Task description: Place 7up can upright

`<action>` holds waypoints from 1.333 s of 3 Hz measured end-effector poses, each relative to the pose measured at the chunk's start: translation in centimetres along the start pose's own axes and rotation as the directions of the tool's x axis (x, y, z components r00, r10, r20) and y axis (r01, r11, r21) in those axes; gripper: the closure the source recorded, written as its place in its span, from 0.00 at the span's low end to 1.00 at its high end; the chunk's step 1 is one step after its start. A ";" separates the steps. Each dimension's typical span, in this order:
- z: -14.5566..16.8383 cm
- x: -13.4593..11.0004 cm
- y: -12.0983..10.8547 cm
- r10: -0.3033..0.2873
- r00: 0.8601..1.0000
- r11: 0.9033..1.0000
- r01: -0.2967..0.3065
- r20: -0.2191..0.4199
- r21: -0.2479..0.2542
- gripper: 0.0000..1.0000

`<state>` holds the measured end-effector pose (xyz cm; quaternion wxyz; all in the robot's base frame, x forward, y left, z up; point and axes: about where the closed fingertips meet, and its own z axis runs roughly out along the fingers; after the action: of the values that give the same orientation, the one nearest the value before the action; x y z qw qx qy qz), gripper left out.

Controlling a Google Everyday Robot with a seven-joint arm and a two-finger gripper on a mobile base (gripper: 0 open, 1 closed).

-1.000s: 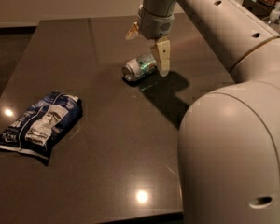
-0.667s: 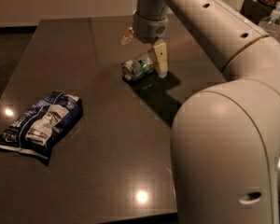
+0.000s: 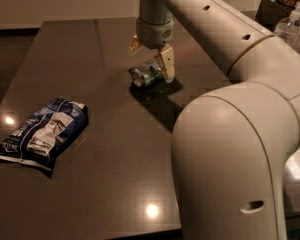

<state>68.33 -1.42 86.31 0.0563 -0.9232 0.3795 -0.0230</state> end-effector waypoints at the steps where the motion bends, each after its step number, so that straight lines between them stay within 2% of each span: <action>1: 0.2 0.2 0.0 -0.031 0.999 0.999 0.031 -0.016 -0.020 0.39; 2: -0.1 0.6 0.2 -0.062 0.997 0.998 0.061 -0.044 -0.027 0.70; 3: -1.7 0.7 0.1 -0.079 0.994 0.997 0.079 -0.080 0.006 0.94; 4: -5.0 0.4 0.5 -0.122 0.981 0.986 0.137 -0.153 0.090 1.00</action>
Offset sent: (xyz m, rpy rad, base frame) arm -0.0227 -0.0251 0.0039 -0.1356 0.0804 0.0757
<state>67.88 -2.51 91.26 0.0729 -0.9377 0.3201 -0.1138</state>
